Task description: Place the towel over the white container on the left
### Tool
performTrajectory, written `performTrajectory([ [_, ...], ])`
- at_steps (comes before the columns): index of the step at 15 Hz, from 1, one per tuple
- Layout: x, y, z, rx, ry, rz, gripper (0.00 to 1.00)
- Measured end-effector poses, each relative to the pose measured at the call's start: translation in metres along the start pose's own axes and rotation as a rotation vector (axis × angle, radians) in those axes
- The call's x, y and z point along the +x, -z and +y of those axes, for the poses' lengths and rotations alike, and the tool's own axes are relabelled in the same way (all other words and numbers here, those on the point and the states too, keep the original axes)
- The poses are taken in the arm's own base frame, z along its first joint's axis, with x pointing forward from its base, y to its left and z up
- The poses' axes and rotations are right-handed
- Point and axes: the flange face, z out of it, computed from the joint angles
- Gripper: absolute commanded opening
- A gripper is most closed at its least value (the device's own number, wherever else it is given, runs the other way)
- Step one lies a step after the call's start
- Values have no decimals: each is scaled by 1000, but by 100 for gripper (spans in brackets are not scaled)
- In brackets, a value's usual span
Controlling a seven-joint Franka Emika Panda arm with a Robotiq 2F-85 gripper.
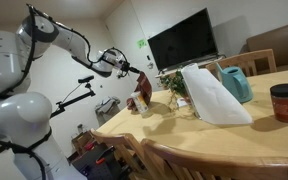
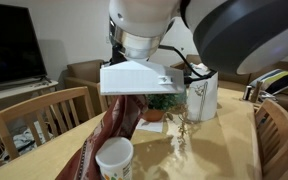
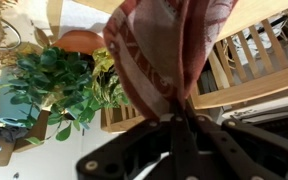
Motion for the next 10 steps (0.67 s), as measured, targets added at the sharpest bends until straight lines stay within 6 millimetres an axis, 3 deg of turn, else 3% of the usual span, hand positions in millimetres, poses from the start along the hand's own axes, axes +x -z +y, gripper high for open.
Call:
performTrajectory([
  [7,-7,10,-9,69,37,-28,2],
  [10,-8,25,-18,143,48,-32,2],
])
